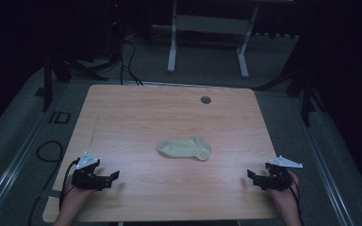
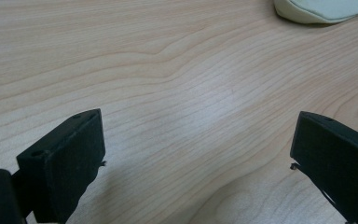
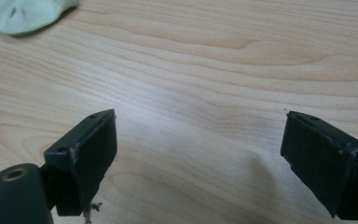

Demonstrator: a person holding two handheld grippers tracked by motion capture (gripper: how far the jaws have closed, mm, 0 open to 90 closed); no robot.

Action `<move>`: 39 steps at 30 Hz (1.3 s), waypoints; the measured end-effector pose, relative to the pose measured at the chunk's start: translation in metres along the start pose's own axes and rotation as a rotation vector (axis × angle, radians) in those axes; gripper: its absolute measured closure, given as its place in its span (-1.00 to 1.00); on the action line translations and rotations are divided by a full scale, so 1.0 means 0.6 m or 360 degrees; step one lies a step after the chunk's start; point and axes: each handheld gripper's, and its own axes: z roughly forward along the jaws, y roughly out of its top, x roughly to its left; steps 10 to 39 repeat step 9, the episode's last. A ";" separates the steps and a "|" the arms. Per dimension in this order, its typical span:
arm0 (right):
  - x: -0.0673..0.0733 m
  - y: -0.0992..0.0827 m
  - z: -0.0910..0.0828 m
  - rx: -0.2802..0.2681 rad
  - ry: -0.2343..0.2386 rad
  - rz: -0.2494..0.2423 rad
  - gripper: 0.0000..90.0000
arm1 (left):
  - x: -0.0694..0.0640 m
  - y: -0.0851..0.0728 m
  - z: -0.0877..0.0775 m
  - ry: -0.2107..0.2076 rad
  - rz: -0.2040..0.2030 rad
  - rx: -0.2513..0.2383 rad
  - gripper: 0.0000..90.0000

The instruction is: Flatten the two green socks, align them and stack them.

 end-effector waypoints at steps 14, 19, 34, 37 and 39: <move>0.000 -0.002 0.003 -0.0011 -0.0024 -0.0040 -0.76 | 0.002 -0.003 -0.003 -0.0003 -0.0035 -0.0043 -0.93; 0.000 -0.002 0.003 -0.0011 -0.0024 -0.0040 -0.76 | 0.002 -0.003 -0.003 -0.0003 -0.0035 -0.0043 -0.93; 0.000 -0.002 0.003 -0.0011 -0.0024 -0.0040 -0.76 | 0.002 -0.003 -0.003 -0.0003 -0.0035 -0.0043 -0.93; 0.000 -0.002 0.003 -0.0011 -0.0024 -0.0040 -0.76 | 0.002 -0.003 -0.003 -0.0003 -0.0035 -0.0043 -0.93; 0.000 -0.002 0.003 -0.0011 -0.0024 -0.0040 -0.76 | 0.002 -0.003 -0.003 -0.0003 -0.0035 -0.0043 -0.93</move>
